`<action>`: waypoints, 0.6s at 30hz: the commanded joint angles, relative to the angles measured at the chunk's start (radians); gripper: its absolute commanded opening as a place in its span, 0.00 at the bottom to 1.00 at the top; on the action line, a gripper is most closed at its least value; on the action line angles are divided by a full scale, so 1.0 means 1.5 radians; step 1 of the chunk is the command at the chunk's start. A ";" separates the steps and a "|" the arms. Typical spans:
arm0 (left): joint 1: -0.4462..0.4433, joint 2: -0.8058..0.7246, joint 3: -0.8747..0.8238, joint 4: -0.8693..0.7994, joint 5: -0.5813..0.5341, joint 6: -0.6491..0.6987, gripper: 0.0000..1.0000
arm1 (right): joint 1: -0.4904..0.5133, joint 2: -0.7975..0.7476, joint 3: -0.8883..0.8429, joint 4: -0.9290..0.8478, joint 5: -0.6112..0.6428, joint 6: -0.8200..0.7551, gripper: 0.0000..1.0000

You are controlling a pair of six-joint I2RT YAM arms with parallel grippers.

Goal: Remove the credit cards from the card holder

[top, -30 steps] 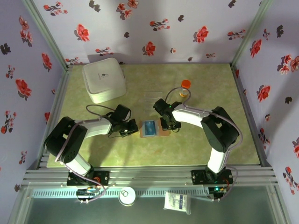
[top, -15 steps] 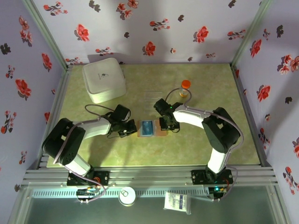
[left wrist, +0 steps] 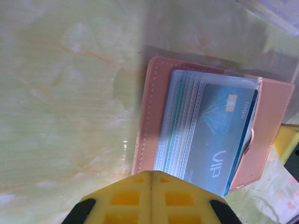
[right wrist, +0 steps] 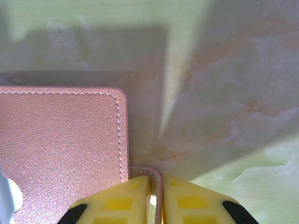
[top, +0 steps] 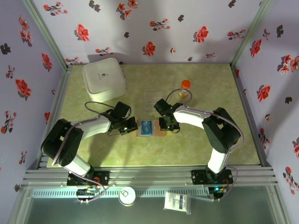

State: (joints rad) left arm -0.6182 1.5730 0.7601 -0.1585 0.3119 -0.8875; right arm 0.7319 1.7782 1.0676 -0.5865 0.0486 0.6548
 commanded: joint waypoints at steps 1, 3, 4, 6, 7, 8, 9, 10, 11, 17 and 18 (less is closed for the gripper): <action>-0.004 0.021 -0.006 0.039 0.028 0.004 0.00 | 0.003 0.008 -0.012 0.003 -0.016 0.011 0.15; -0.004 0.031 -0.012 0.056 0.035 0.004 0.00 | 0.003 0.007 -0.012 0.002 -0.015 0.009 0.15; -0.004 0.037 -0.018 0.066 0.039 0.002 0.00 | 0.003 0.007 -0.012 0.001 -0.015 0.010 0.15; -0.004 0.045 -0.022 0.063 0.036 0.003 0.00 | 0.003 0.005 -0.012 -0.002 -0.013 0.010 0.16; -0.004 0.049 -0.021 0.049 0.026 0.004 0.00 | 0.003 0.004 -0.011 -0.004 -0.011 0.009 0.17; -0.004 0.050 -0.019 0.033 0.015 0.010 0.00 | 0.003 0.003 -0.011 -0.009 -0.006 0.008 0.17; -0.004 0.051 -0.019 0.023 0.007 0.012 0.00 | 0.002 0.002 -0.011 -0.013 0.000 0.006 0.19; -0.004 0.052 -0.022 0.015 0.001 0.014 0.00 | 0.003 0.000 -0.010 -0.021 0.009 0.004 0.23; -0.003 0.052 -0.024 0.011 -0.003 0.015 0.00 | 0.003 -0.002 -0.007 -0.032 0.020 0.003 0.27; -0.003 0.053 -0.030 0.004 -0.006 0.016 0.00 | 0.002 -0.032 -0.002 -0.075 0.068 -0.009 0.46; -0.003 0.053 -0.030 0.004 -0.006 0.015 0.00 | 0.001 -0.035 -0.003 -0.079 0.072 -0.010 0.47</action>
State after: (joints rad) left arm -0.6182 1.6318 0.7460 -0.0898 0.3401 -0.8864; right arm 0.7319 1.7634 1.0668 -0.6418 0.1078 0.6453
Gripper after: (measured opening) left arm 0.035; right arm 0.462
